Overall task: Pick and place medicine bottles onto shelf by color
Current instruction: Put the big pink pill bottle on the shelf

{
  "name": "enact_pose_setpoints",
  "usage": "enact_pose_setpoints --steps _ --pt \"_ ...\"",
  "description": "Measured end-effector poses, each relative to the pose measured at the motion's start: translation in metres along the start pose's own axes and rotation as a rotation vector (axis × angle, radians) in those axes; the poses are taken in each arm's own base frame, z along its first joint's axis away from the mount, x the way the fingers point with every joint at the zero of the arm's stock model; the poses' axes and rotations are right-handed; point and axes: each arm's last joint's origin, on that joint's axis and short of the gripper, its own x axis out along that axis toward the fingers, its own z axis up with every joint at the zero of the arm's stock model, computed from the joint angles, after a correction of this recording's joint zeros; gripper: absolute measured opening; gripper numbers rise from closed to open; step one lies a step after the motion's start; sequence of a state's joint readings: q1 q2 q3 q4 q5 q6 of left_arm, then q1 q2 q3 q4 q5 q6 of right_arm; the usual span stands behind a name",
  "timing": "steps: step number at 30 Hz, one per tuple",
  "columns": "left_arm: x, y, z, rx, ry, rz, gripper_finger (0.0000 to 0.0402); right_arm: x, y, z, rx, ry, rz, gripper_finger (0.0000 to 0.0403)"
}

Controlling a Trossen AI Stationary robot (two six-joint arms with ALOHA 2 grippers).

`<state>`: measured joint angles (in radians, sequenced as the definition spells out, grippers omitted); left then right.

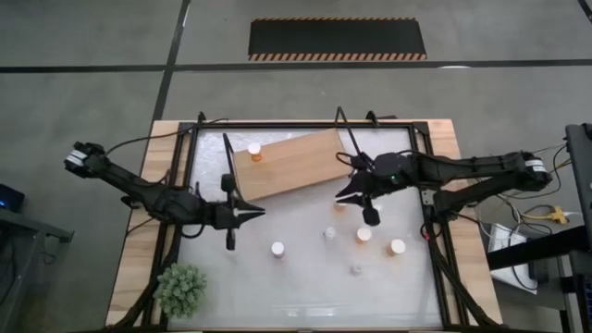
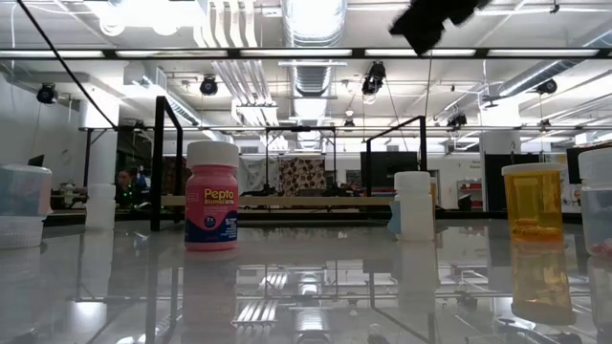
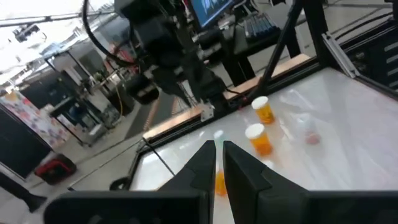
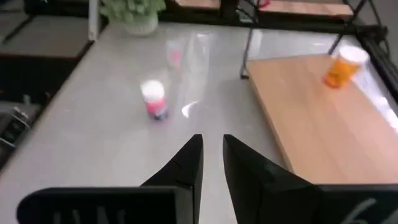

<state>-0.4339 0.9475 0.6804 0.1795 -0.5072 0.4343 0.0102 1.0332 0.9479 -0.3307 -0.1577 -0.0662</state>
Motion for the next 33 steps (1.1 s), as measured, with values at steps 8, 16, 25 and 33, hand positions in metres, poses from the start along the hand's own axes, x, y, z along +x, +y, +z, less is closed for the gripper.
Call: enact_pose_setpoints --steps 8,16,25,33 --pt "-0.013 0.004 -0.009 0.033 -0.028 0.014 0.0013 0.038 0.012 0.028 0.023 0.064 0.061 0.0052" --pt "-0.014 0.0 -0.02 0.014 -0.055 0.027 0.0013 0.083 0.015 0.049 0.014 0.12 0.081 0.0052" --pt "-0.014 0.0 -0.018 0.005 -0.108 0.055 0.0013 0.133 0.011 0.049 0.027 0.206 0.082 0.0084" --pt "-0.026 0.012 -0.009 0.008 -0.199 0.115 0.0013 0.172 0.012 0.035 0.056 0.293 0.086 0.0198"
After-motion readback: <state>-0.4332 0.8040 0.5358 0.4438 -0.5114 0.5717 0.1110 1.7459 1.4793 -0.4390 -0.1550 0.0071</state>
